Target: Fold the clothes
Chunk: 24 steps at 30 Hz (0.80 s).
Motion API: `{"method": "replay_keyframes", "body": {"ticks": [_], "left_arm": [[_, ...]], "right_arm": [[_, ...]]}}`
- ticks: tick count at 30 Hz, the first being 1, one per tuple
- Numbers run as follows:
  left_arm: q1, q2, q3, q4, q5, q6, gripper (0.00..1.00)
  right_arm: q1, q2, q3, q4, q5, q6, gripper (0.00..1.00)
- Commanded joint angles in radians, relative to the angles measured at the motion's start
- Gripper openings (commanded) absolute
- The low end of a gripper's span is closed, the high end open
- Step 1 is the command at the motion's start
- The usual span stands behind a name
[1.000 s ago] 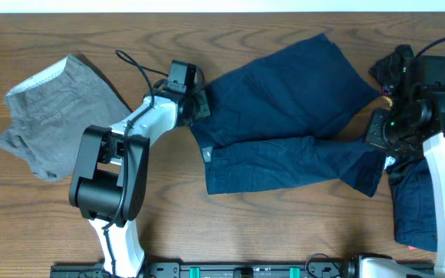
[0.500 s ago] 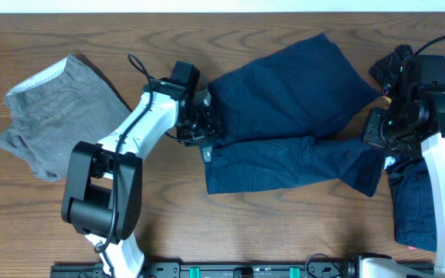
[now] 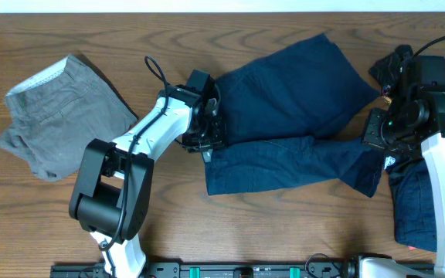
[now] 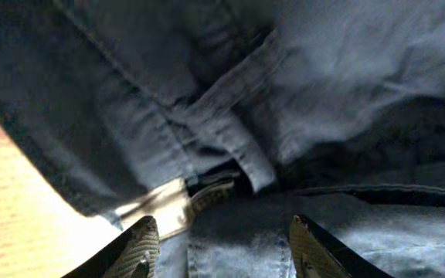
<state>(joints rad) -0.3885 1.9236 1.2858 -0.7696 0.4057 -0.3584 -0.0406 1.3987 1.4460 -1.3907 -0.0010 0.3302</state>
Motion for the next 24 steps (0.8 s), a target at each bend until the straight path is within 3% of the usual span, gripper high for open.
{"method": "replay_keyframes", "body": {"ticks": [1,11,14,17,24], "left_arm": [[-0.015,0.013,-0.016,-0.014,-0.026,0.014,0.56],[-0.084,0.018,-0.024,-0.015,-0.026,0.014,0.55],[-0.084,0.018,-0.024,-0.019,-0.025,0.014,0.35],[-0.080,0.018,-0.024,-0.019,-0.026,0.015,0.06],[-0.034,-0.046,-0.002,-0.094,-0.026,0.037,0.06]], "right_arm": [[0.009,-0.005,0.003,-0.001,0.001,0.013,0.04],[0.009,-0.005,0.003,-0.010,0.001,0.013,0.04],[0.009,-0.005,0.003,-0.010,0.004,0.013,0.04],[0.009,-0.005,0.003,-0.010,0.015,0.013,0.04],[0.007,-0.005,0.003,-0.006,0.093,0.015,0.01]]}}
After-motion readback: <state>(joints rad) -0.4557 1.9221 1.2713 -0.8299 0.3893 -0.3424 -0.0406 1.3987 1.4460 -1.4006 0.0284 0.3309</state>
